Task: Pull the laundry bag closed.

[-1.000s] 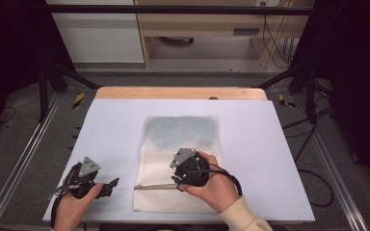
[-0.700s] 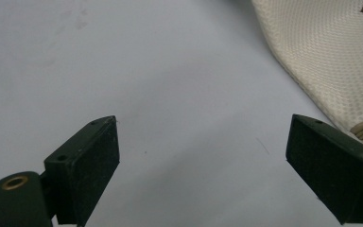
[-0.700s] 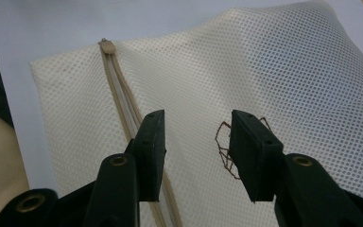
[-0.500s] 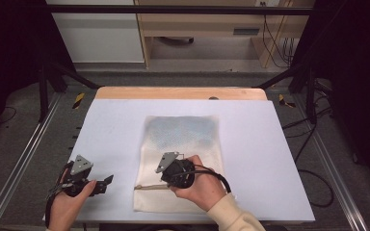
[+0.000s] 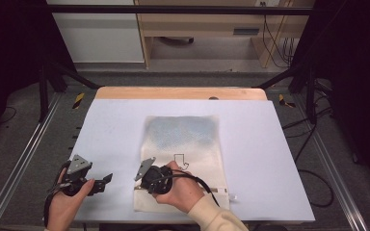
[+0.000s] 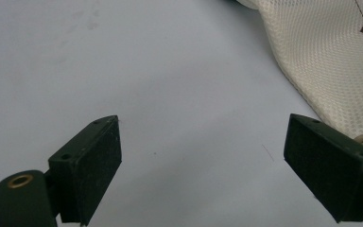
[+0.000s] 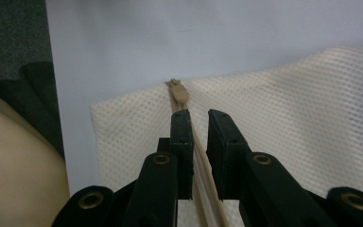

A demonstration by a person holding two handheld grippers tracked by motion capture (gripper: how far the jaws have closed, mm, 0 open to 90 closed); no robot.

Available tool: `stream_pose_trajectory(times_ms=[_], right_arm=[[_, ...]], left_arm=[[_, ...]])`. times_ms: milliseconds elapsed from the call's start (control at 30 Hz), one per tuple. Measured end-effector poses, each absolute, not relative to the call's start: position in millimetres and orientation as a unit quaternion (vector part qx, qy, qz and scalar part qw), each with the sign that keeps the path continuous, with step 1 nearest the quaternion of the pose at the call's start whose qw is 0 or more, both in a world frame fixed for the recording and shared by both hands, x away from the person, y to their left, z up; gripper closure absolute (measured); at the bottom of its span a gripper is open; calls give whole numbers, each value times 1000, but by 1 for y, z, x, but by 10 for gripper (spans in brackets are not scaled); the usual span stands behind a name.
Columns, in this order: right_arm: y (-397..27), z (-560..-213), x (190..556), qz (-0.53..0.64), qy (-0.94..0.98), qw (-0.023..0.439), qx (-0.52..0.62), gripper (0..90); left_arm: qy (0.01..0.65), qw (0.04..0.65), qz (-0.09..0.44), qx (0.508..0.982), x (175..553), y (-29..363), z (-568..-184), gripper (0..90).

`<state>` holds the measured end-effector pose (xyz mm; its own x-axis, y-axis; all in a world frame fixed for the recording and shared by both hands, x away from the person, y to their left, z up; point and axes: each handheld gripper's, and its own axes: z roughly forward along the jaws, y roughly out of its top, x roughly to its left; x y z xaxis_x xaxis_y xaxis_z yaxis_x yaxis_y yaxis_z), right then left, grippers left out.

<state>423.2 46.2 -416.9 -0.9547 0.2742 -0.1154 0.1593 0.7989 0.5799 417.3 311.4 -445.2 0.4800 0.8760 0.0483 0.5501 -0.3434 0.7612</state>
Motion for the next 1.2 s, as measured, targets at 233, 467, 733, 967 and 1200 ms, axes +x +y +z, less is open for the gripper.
stream_pose_trajectory(times_ms=[233,467,733,967,1200], right_arm=[[62,-425,431,293,947,72,112,731],[72,-434,437,289,949,56,117,685],[78,-442,442,269,954,47,122,737],[78,-443,445,269,956,36,112,814],[75,-430,444,276,955,39,102,815]], left_arm=[[458,354,233,782,417,316,-444,117],[460,352,231,782,416,316,-444,122],[459,360,224,781,415,315,-442,122],[453,374,210,781,411,312,-440,122],[442,398,180,783,403,307,-439,132]])
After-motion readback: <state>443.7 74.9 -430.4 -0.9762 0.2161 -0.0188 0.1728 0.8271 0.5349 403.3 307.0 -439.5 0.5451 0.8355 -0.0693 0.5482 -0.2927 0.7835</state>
